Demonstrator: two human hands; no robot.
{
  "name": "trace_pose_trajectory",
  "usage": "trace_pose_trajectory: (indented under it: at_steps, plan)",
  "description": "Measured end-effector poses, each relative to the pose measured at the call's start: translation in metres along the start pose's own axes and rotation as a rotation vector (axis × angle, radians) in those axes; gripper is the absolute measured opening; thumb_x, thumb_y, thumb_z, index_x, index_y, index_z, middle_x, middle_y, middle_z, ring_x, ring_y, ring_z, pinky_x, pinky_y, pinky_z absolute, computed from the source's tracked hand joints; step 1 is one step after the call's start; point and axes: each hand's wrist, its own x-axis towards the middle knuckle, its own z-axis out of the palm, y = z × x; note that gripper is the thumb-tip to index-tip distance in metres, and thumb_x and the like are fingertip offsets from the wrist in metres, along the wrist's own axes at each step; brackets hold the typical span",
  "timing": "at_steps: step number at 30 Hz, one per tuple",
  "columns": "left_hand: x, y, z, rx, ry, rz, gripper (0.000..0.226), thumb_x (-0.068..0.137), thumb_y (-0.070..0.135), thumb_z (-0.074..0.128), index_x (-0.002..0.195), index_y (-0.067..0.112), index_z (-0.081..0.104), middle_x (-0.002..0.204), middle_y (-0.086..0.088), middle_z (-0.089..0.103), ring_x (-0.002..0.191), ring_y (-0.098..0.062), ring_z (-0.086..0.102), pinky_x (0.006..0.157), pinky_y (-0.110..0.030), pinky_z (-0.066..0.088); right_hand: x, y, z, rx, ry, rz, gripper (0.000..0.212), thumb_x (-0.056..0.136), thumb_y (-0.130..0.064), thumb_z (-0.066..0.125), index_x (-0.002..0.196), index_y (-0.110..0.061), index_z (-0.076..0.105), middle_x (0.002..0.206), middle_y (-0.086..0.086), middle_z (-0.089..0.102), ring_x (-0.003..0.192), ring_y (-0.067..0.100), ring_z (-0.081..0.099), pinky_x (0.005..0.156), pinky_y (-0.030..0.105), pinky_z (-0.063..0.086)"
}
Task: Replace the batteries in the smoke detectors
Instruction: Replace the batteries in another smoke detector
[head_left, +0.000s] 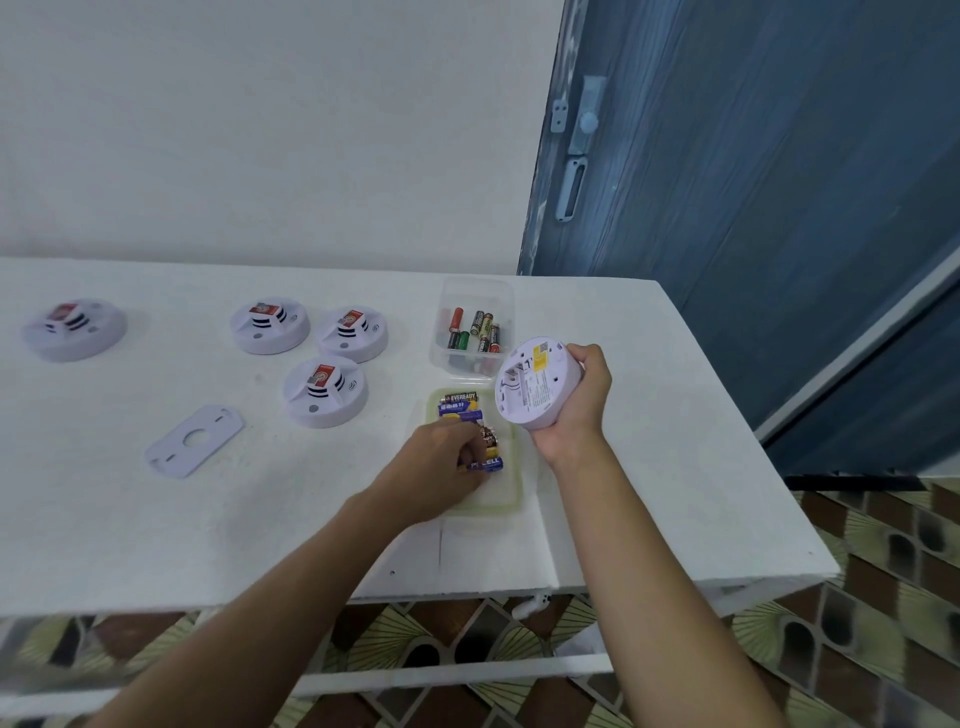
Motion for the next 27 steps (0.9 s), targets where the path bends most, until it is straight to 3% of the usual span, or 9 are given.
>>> trace_pose_trajectory:
  at_steps: [5, 9, 14, 20, 23, 24, 27]
  plan:
    - [0.001, -0.003, -0.007, -0.008, -0.025, -0.027, 0.014, 0.079, 0.02, 0.076, 0.087, 0.016, 0.065, 0.083, 0.007, 0.058, 0.066, -0.002, 0.047, 0.057, -0.009, 0.035, 0.003, 0.006, 0.002, -0.02, 0.002, 0.011, 0.039, 0.091, -0.034, 0.041, 0.06, -0.019, 0.059, 0.066, 0.001, 0.06, 0.066, 0.019, 0.052, 0.063, 0.025, 0.037]
    - [0.0, -0.004, -0.011, -0.048, -0.027, -0.048, 0.019, 0.077, 0.026, 0.079, 0.084, 0.022, 0.062, 0.082, 0.01, 0.058, 0.067, -0.005, 0.048, 0.056, -0.011, 0.035, 0.004, 0.014, 0.006, -0.025, 0.004, 0.029, 0.039, 0.089, -0.037, 0.044, 0.061, -0.02, 0.066, 0.084, 0.007, 0.062, 0.079, 0.024, 0.053, 0.069, 0.029, 0.038]
    - [-0.003, -0.011, -0.024, -0.151, 0.164, -0.094, 0.013, 0.081, 0.025, 0.075, 0.078, 0.024, 0.063, 0.072, 0.014, 0.057, 0.064, -0.003, 0.051, 0.059, -0.016, 0.036, 0.002, 0.025, 0.015, 0.056, -0.081, 0.082, 0.038, 0.09, -0.038, 0.043, 0.077, -0.014, 0.07, 0.083, 0.008, 0.065, 0.08, 0.024, 0.057, 0.072, 0.03, 0.042]
    - [-0.014, -0.038, -0.066, -0.408, 0.308, -0.157, 0.015, 0.085, 0.017, 0.07, 0.095, 0.025, 0.064, 0.073, 0.008, 0.064, 0.066, -0.002, 0.055, 0.064, -0.009, 0.041, -0.004, 0.047, 0.045, 0.214, -0.232, 0.206, 0.045, 0.087, -0.041, 0.045, 0.114, -0.013, 0.068, 0.112, 0.014, 0.067, 0.114, 0.039, 0.057, 0.105, 0.05, 0.041]
    - [-0.027, -0.068, -0.086, -0.294, 0.367, -0.26, 0.013, 0.085, 0.016, 0.066, 0.094, 0.025, 0.067, 0.081, 0.012, 0.067, 0.074, -0.001, 0.058, 0.068, -0.005, 0.04, -0.004, 0.057, 0.06, 0.275, -0.327, 0.224, 0.047, 0.09, -0.04, 0.044, 0.124, -0.016, 0.066, 0.119, 0.015, 0.067, 0.122, 0.041, 0.057, 0.104, 0.066, 0.041]
    - [-0.033, -0.082, -0.093, -0.202, 0.388, -0.305, 0.011, 0.085, 0.019, 0.067, 0.093, 0.026, 0.068, 0.086, 0.013, 0.068, 0.08, -0.002, 0.06, 0.073, -0.009, 0.042, -0.004, 0.062, 0.066, 0.267, -0.342, 0.234, 0.044, 0.093, -0.039, 0.043, 0.121, -0.015, 0.066, 0.116, 0.015, 0.069, 0.118, 0.04, 0.058, 0.105, 0.068, 0.039]
    - [-0.05, -0.12, -0.106, 0.086, 0.402, -0.481, 0.018, 0.082, 0.027, 0.07, 0.1, 0.024, 0.069, 0.106, 0.003, 0.066, 0.105, -0.026, 0.056, 0.09, -0.039, 0.044, -0.006, 0.078, 0.083, 0.243, -0.382, 0.297, 0.043, 0.094, -0.04, 0.042, 0.113, -0.012, 0.07, 0.111, 0.017, 0.07, 0.115, 0.04, 0.057, 0.112, 0.067, 0.031]
